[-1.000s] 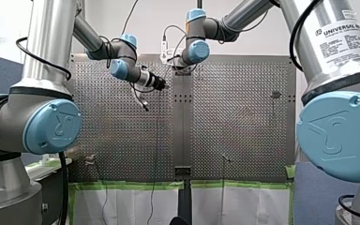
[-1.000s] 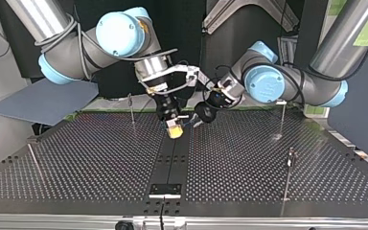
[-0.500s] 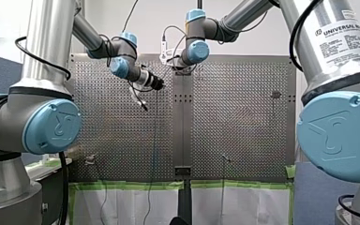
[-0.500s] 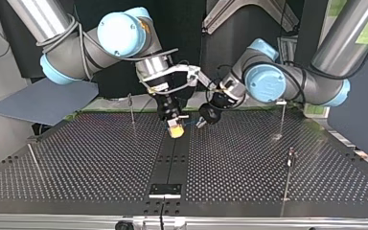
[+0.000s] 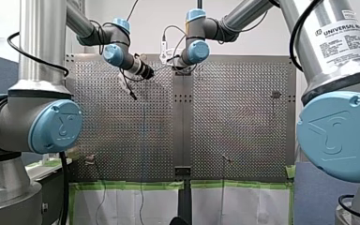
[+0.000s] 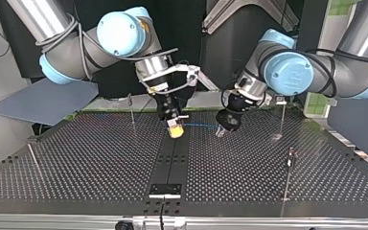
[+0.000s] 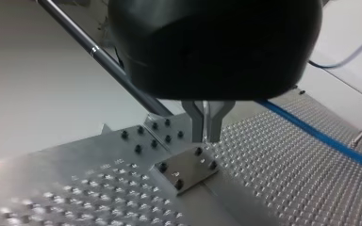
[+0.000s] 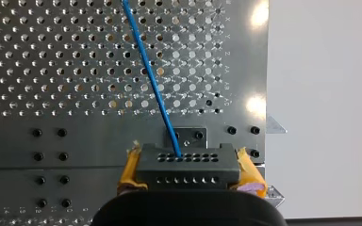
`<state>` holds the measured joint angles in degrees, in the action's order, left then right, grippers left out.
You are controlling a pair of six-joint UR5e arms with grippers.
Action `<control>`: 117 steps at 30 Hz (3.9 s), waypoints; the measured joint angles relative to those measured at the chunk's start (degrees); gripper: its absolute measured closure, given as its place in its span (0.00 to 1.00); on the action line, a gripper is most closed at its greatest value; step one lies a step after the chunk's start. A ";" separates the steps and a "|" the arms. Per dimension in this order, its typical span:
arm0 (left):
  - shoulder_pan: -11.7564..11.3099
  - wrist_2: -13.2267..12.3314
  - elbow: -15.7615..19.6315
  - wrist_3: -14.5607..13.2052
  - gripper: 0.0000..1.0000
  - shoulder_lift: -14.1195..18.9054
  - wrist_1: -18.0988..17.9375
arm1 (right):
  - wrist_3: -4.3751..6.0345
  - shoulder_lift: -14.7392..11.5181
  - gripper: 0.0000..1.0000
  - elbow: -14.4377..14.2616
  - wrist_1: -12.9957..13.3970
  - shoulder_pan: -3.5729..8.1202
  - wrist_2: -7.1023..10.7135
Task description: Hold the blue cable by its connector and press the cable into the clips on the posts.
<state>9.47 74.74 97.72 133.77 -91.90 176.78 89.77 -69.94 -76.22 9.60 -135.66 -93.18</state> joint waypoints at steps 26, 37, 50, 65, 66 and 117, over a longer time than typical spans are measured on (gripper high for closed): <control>-0.45 12.93 0.46 -12.95 1.00 5.45 7.84 | 0.32 0.09 1.00 0.05 0.46 -0.95 1.90; -0.85 18.32 1.32 -17.02 1.00 8.46 8.37 | 1.76 0.17 1.00 0.05 1.93 -0.96 3.78; -1.68 25.36 3.56 -18.68 1.00 9.83 8.32 | 3.03 2.48 1.00 1.14 3.49 -1.07 5.89; -4.22 31.68 3.59 -19.23 1.00 12.04 8.63 | 3.85 3.73 1.00 6.34 3.11 -3.15 5.85; -4.57 31.73 3.59 -19.20 1.00 12.04 8.38 | 3.88 3.75 1.00 6.57 3.07 -3.31 5.82; -13.07 23.69 1.07 -16.01 1.00 5.64 0.26 | 4.98 8.61 1.00 10.13 2.80 -3.59 4.59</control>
<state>-3.60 98.42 98.79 117.76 -86.25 177.04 94.74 -61.33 -66.09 12.40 -139.25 -88.59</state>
